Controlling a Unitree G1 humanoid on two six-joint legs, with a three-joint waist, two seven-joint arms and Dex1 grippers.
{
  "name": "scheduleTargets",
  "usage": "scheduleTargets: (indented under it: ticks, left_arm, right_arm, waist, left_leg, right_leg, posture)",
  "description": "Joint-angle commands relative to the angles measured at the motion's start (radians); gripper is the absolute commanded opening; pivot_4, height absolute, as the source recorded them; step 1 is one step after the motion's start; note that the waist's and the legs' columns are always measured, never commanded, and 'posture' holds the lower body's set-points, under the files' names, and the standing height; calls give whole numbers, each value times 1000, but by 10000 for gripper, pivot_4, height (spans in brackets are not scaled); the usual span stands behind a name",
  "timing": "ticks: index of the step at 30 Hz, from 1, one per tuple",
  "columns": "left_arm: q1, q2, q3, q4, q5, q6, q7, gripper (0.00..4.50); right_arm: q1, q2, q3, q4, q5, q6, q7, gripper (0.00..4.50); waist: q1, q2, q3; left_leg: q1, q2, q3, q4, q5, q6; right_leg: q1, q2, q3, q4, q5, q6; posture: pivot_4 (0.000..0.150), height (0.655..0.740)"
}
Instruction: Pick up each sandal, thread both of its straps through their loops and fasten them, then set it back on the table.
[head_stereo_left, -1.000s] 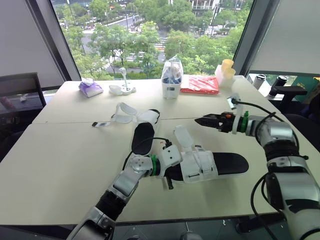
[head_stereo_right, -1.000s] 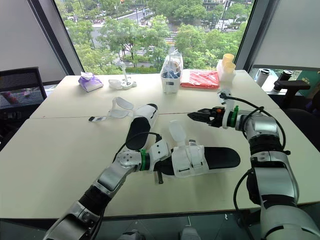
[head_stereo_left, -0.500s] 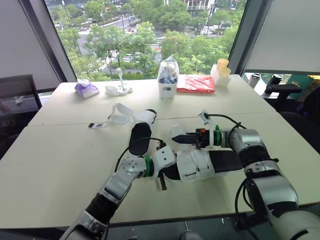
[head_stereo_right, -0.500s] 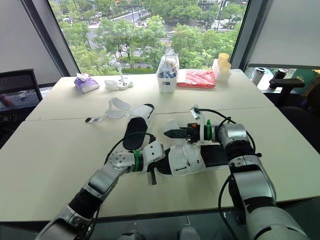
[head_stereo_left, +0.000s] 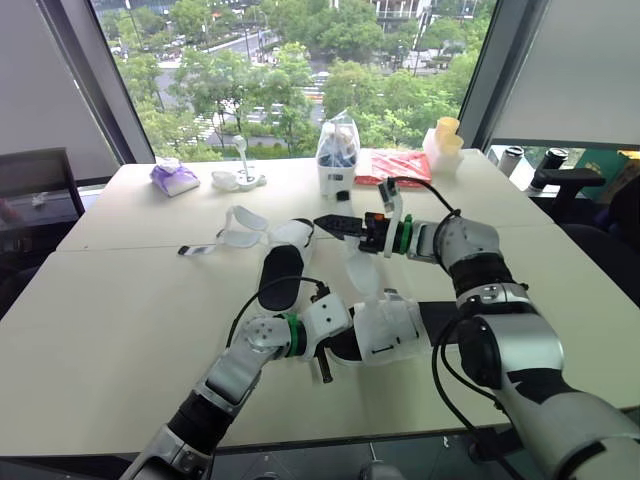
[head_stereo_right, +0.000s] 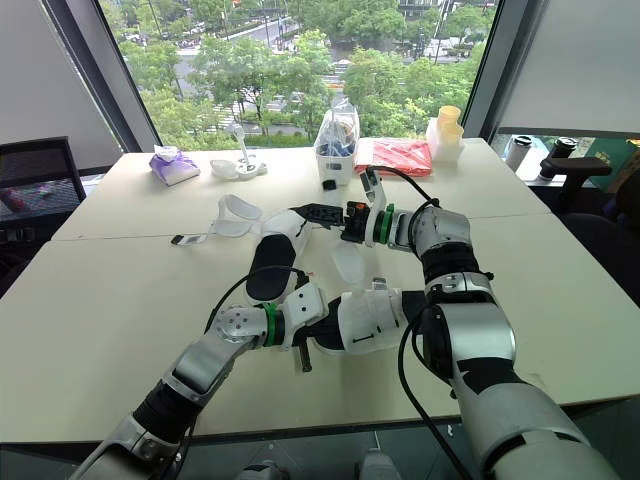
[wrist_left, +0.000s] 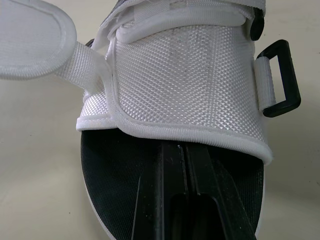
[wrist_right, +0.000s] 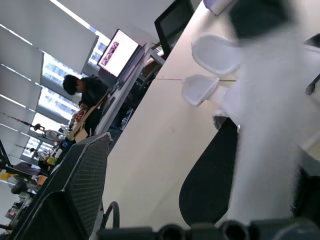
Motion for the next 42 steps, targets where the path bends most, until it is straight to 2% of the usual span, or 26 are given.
scheduleTargets:
  ticks: [1, 6, 12, 16, 19, 21, 23, 27, 32, 34, 36, 41, 42]
  left_arm:
    - [24, 23, -27, 45, 16, 45, -9, 0]
    - [15, 24, -29, 56, 17, 37, -14, 0]
    - [32, 33, -29, 34, 8, 42, -29, 0]
    - [32, 41, 1, 46, -7, 46, -18, 0]
    - [28, 44, 14, 64, -16, 39, -16, 0]
    - [22, 50, 16, 82, -16, 30, -21, 0]
    - [18, 54, 15, 88, -19, 26, -25, 0]
    - [18, 47, 2, 94, -19, 20, -31, 0]
    - [20, 39, -14, 100, -19, 19, -42, 0]
    - [16, 34, -8, 104, -22, 22, -38, 0]
    - [7, 28, -3, 110, -24, 24, -34, 0]
    - [-3, 16, -3, 125, -21, 22, -31, 0]
    - [1, 14, -6, 123, -22, 21, -31, 0]
  right_arm:
    - [4, 8, 3, -68, 9, -30, 9, 27273]
    - [29, 3, 5, -124, 9, -99, 18, 576]
    - [173, -49, 107, -413, -30, -255, 102, 576]
    - [353, -122, 198, -673, -157, -665, 166, 576]
    - [421, -145, 208, -742, -201, -877, 166, 576]
    - [493, -172, 232, -791, -247, -1142, 215, 576]
    - [550, -204, 268, -796, -294, -1440, 265, 576]
    - [650, -286, 328, -729, -283, -1853, 349, 576]
    - [639, -320, 400, -584, -311, -2029, 328, 576]
    - [607, -315, 411, -546, -316, -2019, 303, 6094]
    - [588, -328, 418, -526, -319, -2003, 288, 13452]
    - [583, -372, 407, -487, -337, -2041, 237, 40493]
    - [586, -382, 390, -486, -353, -2042, 211, 44561]
  waist:
    - [-1, 0, 0]
    - [0, 0, 0]
    - [1, 0, 0]
    - [1, 0, 0]
    - [-4, 0, 0]
    - [-3, 0, 0]
    - [-3, -1, 0]
    - [-7, -1, 1]
    - [-15, -3, 2]
    - [-14, -4, 2]
    - [-11, -4, 2]
    - [5, -4, 2]
    - [5, -4, 2]
  left_leg:
    - [0, 0, 0, 0, 0, 0]
    - [0, 0, 0, 0, 0, 0]
    - [0, 0, 0, 0, 0, 0]
    - [0, 0, 0, 0, 0, 0]
    - [0, 0, 1, 0, 0, 0]
    - [1, 0, 1, 0, 1, -1]
    - [4, 1, 1, 0, 1, -1]
    - [9, 1, 2, 0, 1, -1]
    - [16, 1, 3, -1, 1, -1]
    - [18, 1, 2, 0, 1, -1]
    - [18, 1, 2, 0, 1, -1]
    - [16, 1, 1, -1, 1, -1]
    - [16, 1, 1, -1, 1, -1]
  right_leg:
    - [0, 0, 0, 0, 0, 0]
    - [0, 0, 0, 0, 0, 0]
    - [0, 0, 0, 0, 0, 0]
    - [0, 0, 0, 0, -1, 1]
    - [0, 0, 0, 0, -3, 5]
    - [1, 0, 0, 0, -3, 5]
    - [3, 0, 0, 0, -3, 5]
    - [8, 0, 0, -1, -5, 3]
    - [15, -1, 1, -2, -8, -2]
    - [17, 0, 1, -1, -8, -2]
    - [17, -1, 1, -1, -8, -3]
    - [16, -1, 1, -2, -8, -4]
    - [16, -1, 1, -2, -8, -4]
  posture:
    - [1500, 7400]
    - [1500, 7400]
    - [1500, 7400]
    - [1500, 7400]
    - [1500, 7400]
    - [1500, 7400]
    - [1500, 7400]
    - [1500, 7400]
    - [1500, 7400]
    - [1500, 7400]
    - [1500, 7400]
    - [1500, 7400]
    - [1500, 7400]
